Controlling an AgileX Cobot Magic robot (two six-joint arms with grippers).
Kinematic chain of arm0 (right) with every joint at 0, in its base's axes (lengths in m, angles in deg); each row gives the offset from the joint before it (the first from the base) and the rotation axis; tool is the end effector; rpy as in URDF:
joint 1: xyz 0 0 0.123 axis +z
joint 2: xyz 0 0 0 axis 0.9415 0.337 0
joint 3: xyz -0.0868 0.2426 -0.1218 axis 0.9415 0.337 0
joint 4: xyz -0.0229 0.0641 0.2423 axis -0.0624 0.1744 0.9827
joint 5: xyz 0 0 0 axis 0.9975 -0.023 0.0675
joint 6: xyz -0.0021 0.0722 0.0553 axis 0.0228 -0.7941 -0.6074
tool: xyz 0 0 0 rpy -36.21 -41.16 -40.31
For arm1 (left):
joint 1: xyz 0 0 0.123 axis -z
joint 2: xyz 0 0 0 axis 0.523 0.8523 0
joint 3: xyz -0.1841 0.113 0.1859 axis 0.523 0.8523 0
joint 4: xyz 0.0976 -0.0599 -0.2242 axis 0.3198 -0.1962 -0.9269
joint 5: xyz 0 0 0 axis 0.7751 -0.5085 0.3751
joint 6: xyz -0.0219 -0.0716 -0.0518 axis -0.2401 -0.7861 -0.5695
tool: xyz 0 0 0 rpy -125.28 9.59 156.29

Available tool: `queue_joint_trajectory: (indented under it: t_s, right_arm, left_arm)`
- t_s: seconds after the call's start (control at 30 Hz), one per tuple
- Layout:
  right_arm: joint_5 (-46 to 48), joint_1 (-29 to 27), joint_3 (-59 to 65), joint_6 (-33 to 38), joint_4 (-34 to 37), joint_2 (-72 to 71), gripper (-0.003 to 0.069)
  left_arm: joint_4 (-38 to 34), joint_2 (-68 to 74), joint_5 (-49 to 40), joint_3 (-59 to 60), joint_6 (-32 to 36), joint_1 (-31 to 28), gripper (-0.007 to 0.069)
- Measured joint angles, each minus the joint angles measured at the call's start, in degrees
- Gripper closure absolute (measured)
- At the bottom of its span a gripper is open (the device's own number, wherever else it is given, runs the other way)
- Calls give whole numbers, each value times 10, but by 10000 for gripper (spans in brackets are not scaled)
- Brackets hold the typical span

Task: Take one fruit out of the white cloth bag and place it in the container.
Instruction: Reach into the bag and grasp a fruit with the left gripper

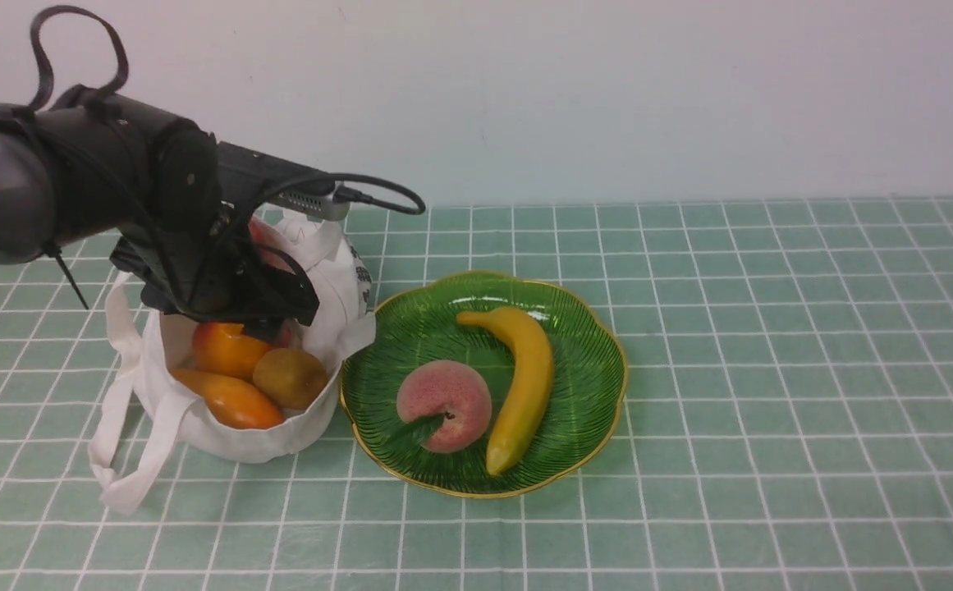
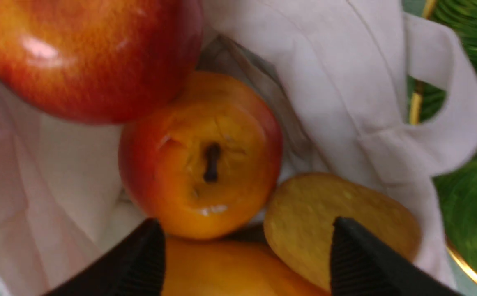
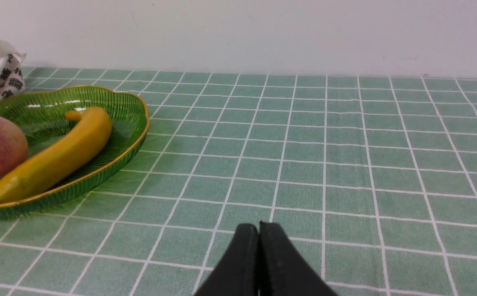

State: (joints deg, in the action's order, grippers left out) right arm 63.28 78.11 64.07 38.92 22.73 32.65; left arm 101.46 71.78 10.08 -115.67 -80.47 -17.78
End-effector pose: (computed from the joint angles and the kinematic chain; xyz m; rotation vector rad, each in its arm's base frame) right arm 0.0524 0.0080 0.1724 -0.1118 1.8620 0.1177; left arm 0.3759 -0.0776 0.2219 0.3683 2.6823 0.1576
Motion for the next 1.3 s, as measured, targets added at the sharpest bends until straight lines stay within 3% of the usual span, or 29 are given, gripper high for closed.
queue_joint_trajectory:
  t_s: [0.1,0.33,0.53,0.7,1.3]
  right_arm:
    - [0,0,0,0,0,0,674]
    - [0,0,0,0,0,0,674]
    - [0,0,0,0,0,0,674]
    - [0,0,0,0,0,0,674]
    - [0,0,0,0,0,0,674]
  left_arm:
    - [29,21,16,0,-8,0,46]
    - [80,48,43,0,-50,0,25]
    - [98,64,54,-1,-72,0,90]
    - [104,69,51,-6,-90,0,199]
    - [55,-28,-16,-6,-95,1,248]
